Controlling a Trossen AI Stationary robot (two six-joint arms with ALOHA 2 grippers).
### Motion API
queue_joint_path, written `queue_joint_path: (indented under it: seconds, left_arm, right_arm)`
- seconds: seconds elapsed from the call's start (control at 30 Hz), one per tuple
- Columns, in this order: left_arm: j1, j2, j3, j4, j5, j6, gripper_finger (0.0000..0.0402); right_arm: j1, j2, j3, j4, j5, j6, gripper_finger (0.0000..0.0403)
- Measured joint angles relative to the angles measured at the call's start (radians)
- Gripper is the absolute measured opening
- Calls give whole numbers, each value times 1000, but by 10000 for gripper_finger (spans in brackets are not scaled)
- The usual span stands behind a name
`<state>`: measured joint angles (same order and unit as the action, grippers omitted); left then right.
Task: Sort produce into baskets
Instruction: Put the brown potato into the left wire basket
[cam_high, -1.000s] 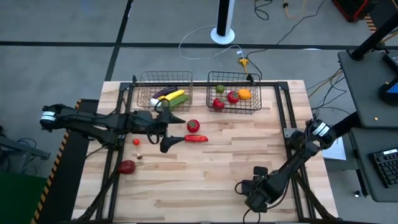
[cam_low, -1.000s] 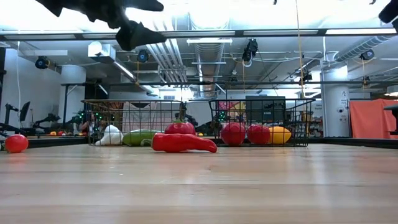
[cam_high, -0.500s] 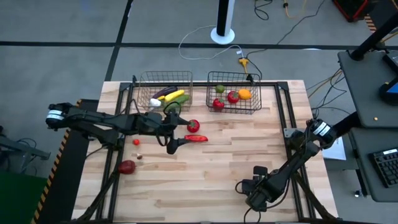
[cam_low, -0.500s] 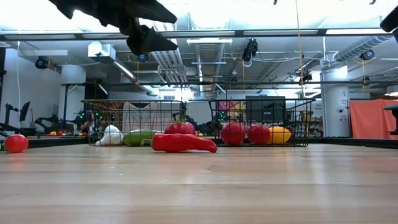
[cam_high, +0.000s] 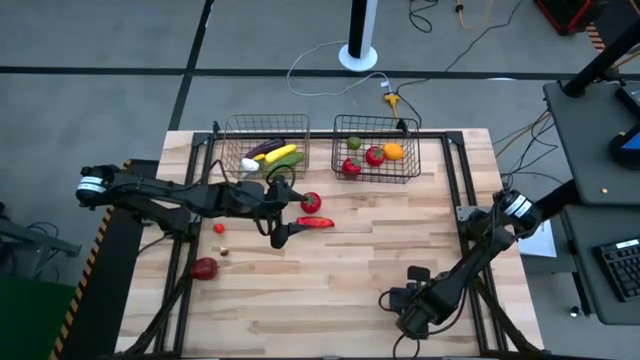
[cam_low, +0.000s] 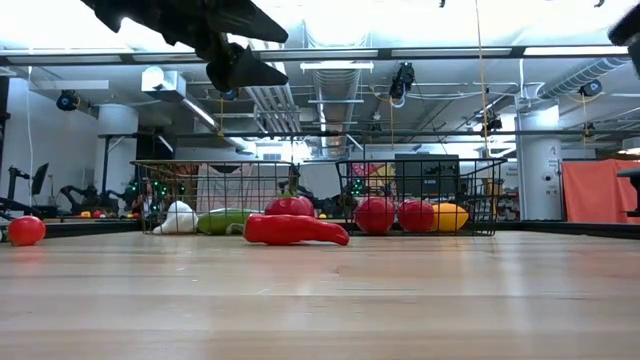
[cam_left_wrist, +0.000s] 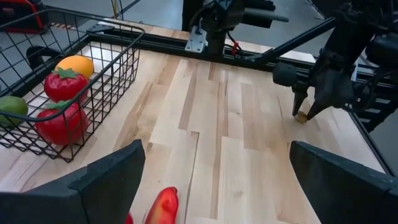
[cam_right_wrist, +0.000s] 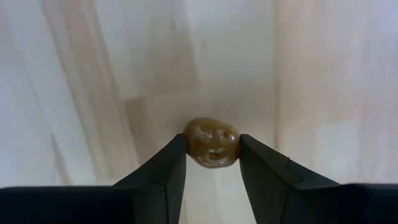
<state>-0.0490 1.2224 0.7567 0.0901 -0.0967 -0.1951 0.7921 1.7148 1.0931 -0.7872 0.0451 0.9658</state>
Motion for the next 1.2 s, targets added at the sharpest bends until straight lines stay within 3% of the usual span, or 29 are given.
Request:
queue_joint_path:
  seconds: [0.2, 0.37, 0.6, 0.77, 0.97, 1.2]
  left_arm:
    - [0, -1, 0, 0, 0, 3, 382]
    - [-7, 3, 0, 27, 0, 23, 382]
    - [-56, 45, 0, 77, 8, 106, 382]
    - [-100, 103, 0, 131, 39, 158, 382]
    - [-99, 156, 0, 205, 34, 83, 382]
    - [-96, 165, 0, 228, 24, 47, 382]
  right_arm:
    - [-17, -69, -1, -14, 157, 34, 130]
    - [-56, -135, 6, -1, 361, -32, 130]
    - [-134, -220, 3, 193, 739, -345, 130]
    - [-188, -223, -7, 437, 957, -727, 130]
    - [-262, -165, -19, 693, 1059, -1117, 130]
    - [-309, -126, -19, 753, 1064, -1226, 130]
